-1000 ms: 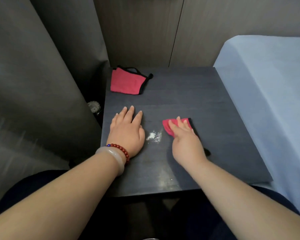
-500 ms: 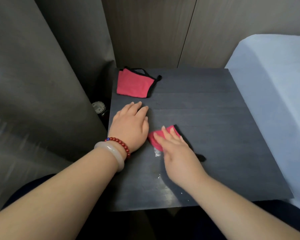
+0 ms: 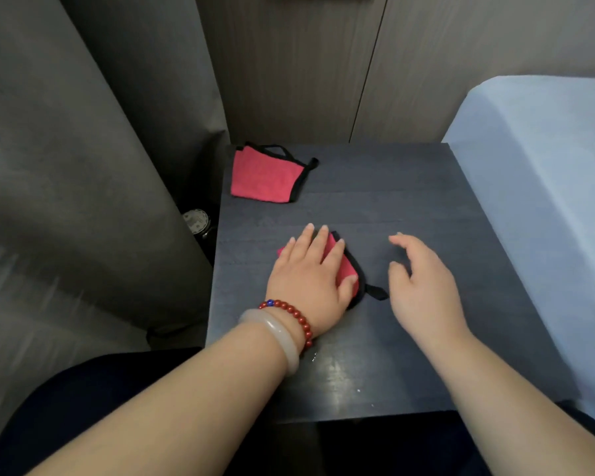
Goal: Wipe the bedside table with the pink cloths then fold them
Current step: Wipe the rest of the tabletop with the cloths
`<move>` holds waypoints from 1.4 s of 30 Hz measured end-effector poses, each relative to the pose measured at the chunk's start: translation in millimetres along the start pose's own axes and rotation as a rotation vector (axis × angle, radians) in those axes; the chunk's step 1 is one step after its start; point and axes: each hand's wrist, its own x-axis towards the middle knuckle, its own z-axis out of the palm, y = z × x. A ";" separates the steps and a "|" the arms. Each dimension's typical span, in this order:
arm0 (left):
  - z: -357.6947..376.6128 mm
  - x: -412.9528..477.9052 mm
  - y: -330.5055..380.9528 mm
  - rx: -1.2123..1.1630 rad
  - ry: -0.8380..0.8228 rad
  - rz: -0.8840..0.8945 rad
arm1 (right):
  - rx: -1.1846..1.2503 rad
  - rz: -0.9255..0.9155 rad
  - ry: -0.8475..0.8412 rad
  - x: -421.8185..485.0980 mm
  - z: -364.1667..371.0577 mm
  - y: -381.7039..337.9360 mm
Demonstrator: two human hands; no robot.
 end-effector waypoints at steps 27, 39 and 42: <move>0.9 5.0 -46.8 0.050 0.018 -0.239 | -0.318 -0.460 -0.250 129.3 82.2 -76.5; 2.0 7.6 -47.7 0.071 -0.002 -0.249 | -0.395 -0.432 -0.033 162.5 72.4 -28.2; 1.0 8.3 -47.3 0.063 -0.013 -0.245 | -0.428 -0.307 0.064 162.2 40.5 9.4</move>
